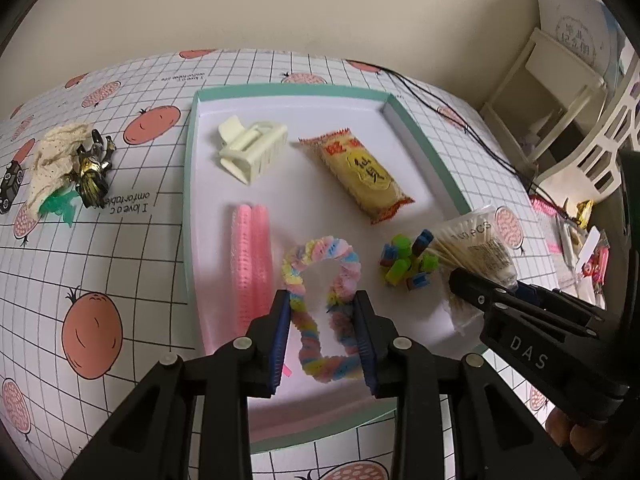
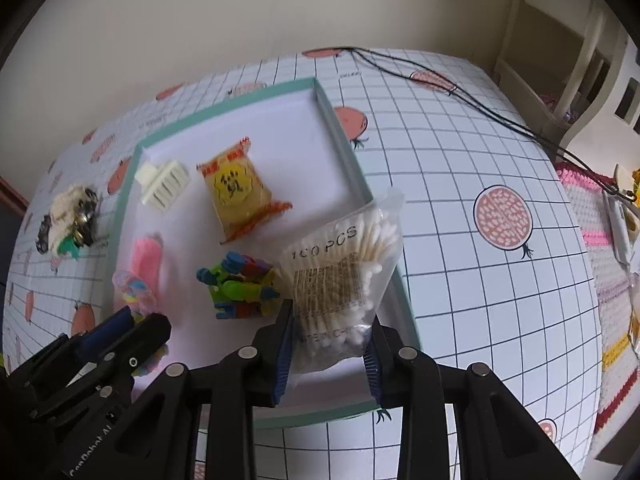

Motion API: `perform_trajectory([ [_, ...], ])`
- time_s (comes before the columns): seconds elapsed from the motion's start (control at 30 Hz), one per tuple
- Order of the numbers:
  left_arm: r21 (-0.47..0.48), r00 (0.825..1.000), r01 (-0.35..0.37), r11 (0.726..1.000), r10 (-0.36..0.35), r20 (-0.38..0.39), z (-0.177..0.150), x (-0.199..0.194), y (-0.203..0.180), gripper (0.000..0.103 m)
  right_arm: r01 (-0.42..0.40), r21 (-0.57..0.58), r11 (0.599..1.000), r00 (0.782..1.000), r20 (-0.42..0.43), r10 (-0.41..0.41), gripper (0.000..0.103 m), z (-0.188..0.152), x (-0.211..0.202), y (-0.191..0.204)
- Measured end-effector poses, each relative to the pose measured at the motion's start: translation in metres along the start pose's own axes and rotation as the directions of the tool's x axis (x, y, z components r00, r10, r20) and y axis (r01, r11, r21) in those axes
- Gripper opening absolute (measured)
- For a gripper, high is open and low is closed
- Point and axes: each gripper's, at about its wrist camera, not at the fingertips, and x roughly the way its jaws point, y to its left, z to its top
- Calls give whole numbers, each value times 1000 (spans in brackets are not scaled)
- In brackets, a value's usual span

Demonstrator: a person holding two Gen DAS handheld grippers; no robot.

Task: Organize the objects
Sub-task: 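Carry the rainbow ring with the left tool while the right tool carries the swab bag to the tray, then lower the swab bag into the tray with the right tool while the left tool lowers the ring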

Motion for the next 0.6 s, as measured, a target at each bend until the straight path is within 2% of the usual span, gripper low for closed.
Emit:
perform_trajectory([
  [0.33,19,999,-10,1000,11,-43,-8,10,-1,34,3,-2,1000,999,-54,-3,33,-3,10,0],
  [0.6,13,999,6,1000,-5,-40,-9,6,5,41,3,1,1000,999,-49,-3,33,-4,8,-1],
])
